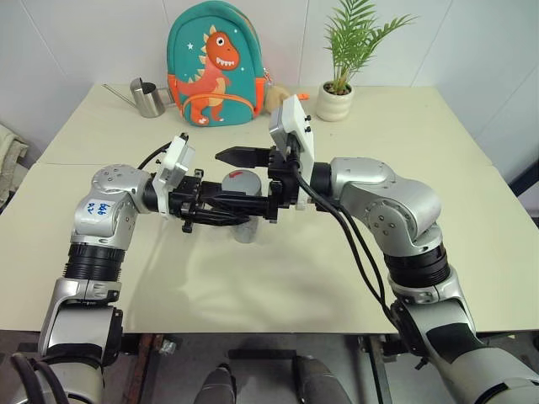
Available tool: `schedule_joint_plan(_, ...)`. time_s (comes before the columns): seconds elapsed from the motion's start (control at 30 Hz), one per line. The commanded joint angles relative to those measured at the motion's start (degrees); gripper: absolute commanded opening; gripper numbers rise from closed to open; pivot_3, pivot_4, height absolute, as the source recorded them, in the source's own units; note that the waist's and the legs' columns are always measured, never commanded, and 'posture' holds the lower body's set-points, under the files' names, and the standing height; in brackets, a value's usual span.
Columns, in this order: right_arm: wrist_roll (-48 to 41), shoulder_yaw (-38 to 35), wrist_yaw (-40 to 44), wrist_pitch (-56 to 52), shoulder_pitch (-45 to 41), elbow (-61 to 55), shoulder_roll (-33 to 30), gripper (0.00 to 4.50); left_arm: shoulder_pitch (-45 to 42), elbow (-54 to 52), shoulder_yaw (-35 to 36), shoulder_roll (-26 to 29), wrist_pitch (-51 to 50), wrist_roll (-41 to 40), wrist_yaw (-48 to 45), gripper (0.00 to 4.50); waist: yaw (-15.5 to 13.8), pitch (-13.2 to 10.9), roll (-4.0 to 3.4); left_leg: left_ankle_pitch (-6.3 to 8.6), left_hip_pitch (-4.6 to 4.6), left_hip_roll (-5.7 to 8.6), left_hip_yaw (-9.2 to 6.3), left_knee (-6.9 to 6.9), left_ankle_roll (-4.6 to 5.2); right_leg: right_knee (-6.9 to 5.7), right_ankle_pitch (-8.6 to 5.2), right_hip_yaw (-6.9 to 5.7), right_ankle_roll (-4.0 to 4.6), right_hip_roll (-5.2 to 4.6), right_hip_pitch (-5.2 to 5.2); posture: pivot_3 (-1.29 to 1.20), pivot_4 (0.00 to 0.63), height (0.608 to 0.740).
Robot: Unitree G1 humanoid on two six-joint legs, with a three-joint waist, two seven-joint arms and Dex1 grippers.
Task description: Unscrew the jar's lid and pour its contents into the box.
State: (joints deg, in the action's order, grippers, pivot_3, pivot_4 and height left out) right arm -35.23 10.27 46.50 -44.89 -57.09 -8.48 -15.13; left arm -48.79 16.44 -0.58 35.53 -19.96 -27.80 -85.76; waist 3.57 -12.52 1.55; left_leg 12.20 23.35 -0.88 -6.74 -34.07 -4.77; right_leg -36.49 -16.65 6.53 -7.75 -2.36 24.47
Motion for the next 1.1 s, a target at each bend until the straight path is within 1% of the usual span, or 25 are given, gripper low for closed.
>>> schedule_joint_plan(0.03,0.2,-0.4,0.8,1.8,-1.4,0.0,1.0,4.46,-0.2,-1.8,1.1,0.0,-0.2,-1.2,0.3,1.86,0.0,0.0,0.0,0.0,0.0,0.0,0.0,0.0,0.0,0.0,0.0,0.0,0.0,0.0,0.0,0.0,0.15,0.74)
schedule_joint_plan(0.5,3.6,0.2,1.9,4.7,-2.5,4.1,2.6,4.46,-0.1,-2.2,1.2,0.0,-0.7,-1.1,0.1,1.86,0.0,0.0,0.0,-0.01,-0.01,0.0,0.0,-0.01,-0.01,-0.02,0.0,0.0,0.0,0.0,0.0,0.0,0.15,0.74)
schedule_joint_plan(0.73,4.5,-0.4,2.6,4.9,-1.8,4.3,1.0,4.46,0.2,-2.5,1.3,0.2,-0.9,-1.2,0.3,1.86,0.0,0.0,0.0,-0.01,-0.01,0.0,0.0,-0.01,-0.01,-0.03,0.0,0.0,0.0,0.0,0.01,0.0,0.15,0.74)
schedule_joint_plan(1.1,3.1,-2.0,3.2,2.5,-0.2,1.0,-2.7,4.46,0.6,-2.9,1.3,0.3,-1.0,-1.2,0.7,1.86,0.0,0.0,0.0,-0.01,0.0,0.0,0.0,-0.01,-0.01,-0.02,-0.01,0.0,0.0,0.0,0.01,0.0,0.15,0.74)
